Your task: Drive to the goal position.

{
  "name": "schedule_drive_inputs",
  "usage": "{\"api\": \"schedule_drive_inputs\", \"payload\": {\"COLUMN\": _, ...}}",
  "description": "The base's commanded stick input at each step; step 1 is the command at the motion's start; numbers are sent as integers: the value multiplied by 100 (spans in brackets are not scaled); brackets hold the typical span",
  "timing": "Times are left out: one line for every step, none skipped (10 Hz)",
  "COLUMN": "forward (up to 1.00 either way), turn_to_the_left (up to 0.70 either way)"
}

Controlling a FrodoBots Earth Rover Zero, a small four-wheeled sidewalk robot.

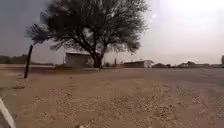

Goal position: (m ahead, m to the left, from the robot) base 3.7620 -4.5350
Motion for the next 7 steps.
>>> {"api": "schedule_drive_inputs", "payload": {"forward": 50, "turn_to_the_left": 0}}
{"api": "schedule_drive_inputs", "payload": {"forward": 50, "turn_to_the_left": 0}}
{"api": "schedule_drive_inputs", "payload": {"forward": 50, "turn_to_the_left": 0}}
{"api": "schedule_drive_inputs", "payload": {"forward": 50, "turn_to_the_left": 0}}
{"api": "schedule_drive_inputs", "payload": {"forward": 50, "turn_to_the_left": 0}}
{"api": "schedule_drive_inputs", "payload": {"forward": 50, "turn_to_the_left": 0}}
{"api": "schedule_drive_inputs", "payload": {"forward": 50, "turn_to_the_left": 0}}
